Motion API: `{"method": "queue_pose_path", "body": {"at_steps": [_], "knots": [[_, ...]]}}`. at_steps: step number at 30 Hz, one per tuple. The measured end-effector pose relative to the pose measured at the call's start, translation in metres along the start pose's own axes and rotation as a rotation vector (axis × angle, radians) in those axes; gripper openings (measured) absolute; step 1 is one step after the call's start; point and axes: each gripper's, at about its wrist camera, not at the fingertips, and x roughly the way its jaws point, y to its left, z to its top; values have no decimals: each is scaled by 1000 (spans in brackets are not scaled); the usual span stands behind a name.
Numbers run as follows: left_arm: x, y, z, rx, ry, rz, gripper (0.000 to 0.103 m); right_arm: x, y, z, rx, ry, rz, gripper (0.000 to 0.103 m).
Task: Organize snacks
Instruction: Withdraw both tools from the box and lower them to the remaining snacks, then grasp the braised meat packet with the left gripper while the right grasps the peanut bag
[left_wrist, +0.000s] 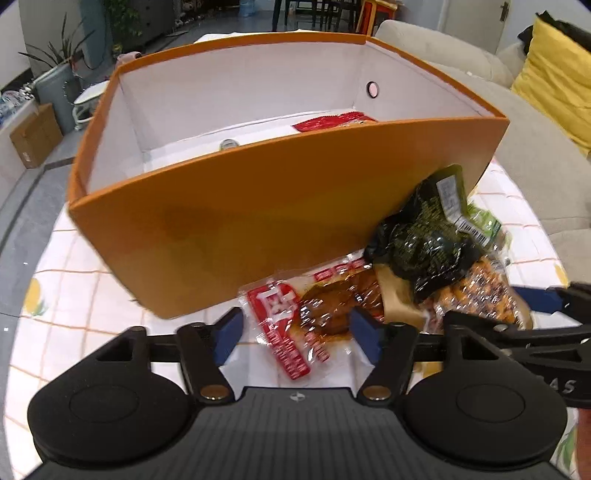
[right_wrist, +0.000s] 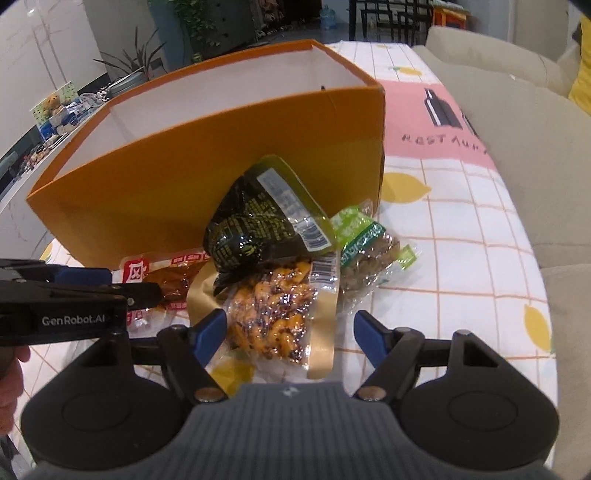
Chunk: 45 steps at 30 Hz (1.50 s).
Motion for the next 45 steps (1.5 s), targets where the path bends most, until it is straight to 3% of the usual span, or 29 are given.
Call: {"method": "queue_pose_path", "body": {"at_steps": [2, 6, 8, 10, 12, 14, 19, 25, 32, 36, 38, 41, 45], "knots": [[3, -2, 1, 0, 8, 1, 80, 4, -1, 1, 16, 8, 10, 73], [1, -4, -1, 2, 9, -6, 73, 6, -1, 0, 29, 24, 44, 60], [-1, -5, -3, 2, 15, -45, 49, 4, 0, -1, 28, 19, 43, 59], [-4, -10, -4, 19, 22, -39, 38, 2, 0, -2, 34, 18, 50, 57], [-7, -16, -7, 48, 29, -35, 35, 0, -2, -3, 48, 20, 59, 54], [-11, -20, -10, 70, 35, -40, 22, -2, -4, -4, 55, 22, 68, 50], [-18, -23, -17, 61, 76, -104, 1, -14, -4, -10, 51, 19, 84, 34], [-26, -25, -26, 45, 121, -179, 0, -29, -8, -16, 84, 23, 115, 25], [-45, -26, -29, 84, 93, -165, 1, -51, -11, -22, 73, 14, 86, 24], [-53, -27, -28, 120, 43, -126, 10, -61, -12, -26, 25, 15, 27, 24], [-55, -27, -25, 148, 21, -112, 25, -65, -14, -27, 16, 23, 10, 24], [-56, -27, -23, 197, -9, -99, 39, -65, -20, -29, 23, 34, 5, 24], [-50, -28, -20, 280, -14, -91, 46, -63, -20, -27, 21, 30, 10, 25]]}}
